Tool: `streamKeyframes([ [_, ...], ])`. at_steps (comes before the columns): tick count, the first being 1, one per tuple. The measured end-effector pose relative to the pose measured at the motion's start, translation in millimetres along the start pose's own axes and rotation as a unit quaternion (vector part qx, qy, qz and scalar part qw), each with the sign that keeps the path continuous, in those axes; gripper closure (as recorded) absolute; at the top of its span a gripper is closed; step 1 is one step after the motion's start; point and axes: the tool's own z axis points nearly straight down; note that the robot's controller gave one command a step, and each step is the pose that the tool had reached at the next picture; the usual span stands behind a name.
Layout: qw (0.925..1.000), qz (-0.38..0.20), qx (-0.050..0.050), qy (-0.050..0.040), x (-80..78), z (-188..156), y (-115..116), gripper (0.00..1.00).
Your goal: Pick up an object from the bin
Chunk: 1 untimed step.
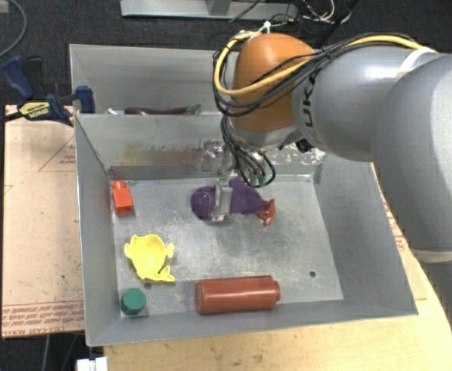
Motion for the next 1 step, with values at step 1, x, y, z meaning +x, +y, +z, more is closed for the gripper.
streamKeyframes([
  [1, 1.0, 0.001, 0.0, -0.0037, -1.8, -5.4, -0.7, 1.0],
])
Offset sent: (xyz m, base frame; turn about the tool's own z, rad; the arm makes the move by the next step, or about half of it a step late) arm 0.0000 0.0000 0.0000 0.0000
